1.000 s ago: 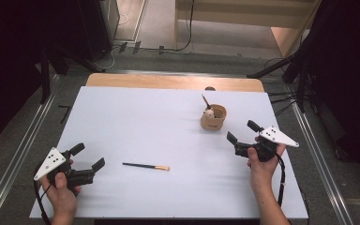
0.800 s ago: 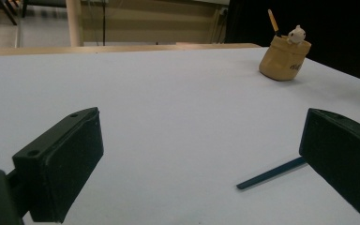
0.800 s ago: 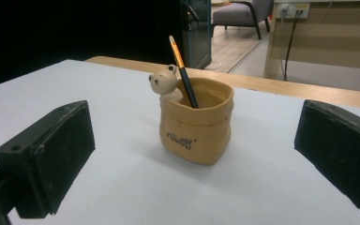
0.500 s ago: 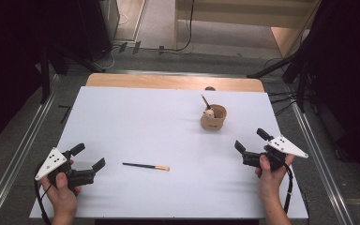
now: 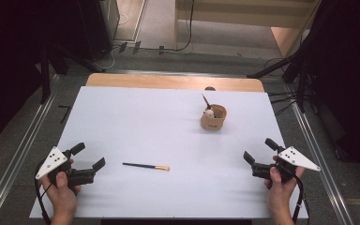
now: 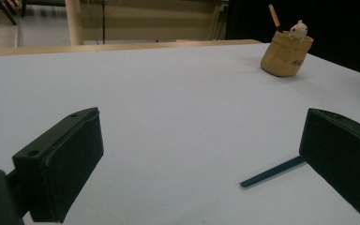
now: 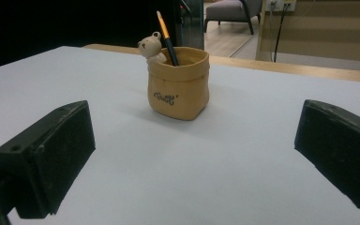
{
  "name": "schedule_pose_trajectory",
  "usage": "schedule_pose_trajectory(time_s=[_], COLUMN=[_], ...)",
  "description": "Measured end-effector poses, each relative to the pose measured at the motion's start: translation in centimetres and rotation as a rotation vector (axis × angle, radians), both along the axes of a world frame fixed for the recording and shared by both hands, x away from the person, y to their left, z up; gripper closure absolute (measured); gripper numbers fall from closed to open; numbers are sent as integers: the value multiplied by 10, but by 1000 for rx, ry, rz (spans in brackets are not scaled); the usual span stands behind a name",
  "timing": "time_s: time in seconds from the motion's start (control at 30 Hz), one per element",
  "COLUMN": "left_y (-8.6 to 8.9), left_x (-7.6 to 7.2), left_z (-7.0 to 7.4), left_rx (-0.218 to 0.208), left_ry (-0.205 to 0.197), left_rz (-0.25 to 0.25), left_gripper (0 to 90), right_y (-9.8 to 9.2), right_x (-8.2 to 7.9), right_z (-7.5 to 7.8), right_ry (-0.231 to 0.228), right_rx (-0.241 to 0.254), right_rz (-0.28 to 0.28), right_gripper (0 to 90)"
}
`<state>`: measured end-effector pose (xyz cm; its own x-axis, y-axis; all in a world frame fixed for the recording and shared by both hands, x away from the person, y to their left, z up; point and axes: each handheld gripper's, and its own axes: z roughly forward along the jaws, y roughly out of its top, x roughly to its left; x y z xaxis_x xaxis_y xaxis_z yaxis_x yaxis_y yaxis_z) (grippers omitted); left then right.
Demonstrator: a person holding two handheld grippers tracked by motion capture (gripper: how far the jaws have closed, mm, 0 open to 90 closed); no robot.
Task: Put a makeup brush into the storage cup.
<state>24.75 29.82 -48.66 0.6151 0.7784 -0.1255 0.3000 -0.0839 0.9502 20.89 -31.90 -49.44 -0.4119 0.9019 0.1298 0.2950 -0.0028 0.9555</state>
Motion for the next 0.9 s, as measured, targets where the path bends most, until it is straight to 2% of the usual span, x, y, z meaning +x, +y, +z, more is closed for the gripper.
schedule_pose_trajectory(time_s=[0.07, 0.23, 0.43, 0.6, 0.83, 0.9], left_y=[0, 0, -2, -4, -6, -6], left_x=[0, -1, -1, 0, 3, 3], left_z=[0, 1, 2, 2, 1, 1], left_rx=[3, 4, 8, 17, 16, 17], left_ry=[-1, -3, -10, -10, -5, -3], left_rz=[2, 8, 8, 2, -19, -23], left_gripper=[2, 2, 2, 2, 2, 2], right_y=[-3, -20, -30, -32, -37, -38], right_x=[-3, -21, -31, -35, -36, -38], right_z=[0, -4, -10, -11, -9, -8], right_ry=[1, 2, 22, 24, 20, -1], right_rx=[-4, 19, 19, -3, 14, 33], right_rz=[-3, -20, -11, -11, -28, -16], right_gripper=[0, 0, 0, 0, 0, 0])
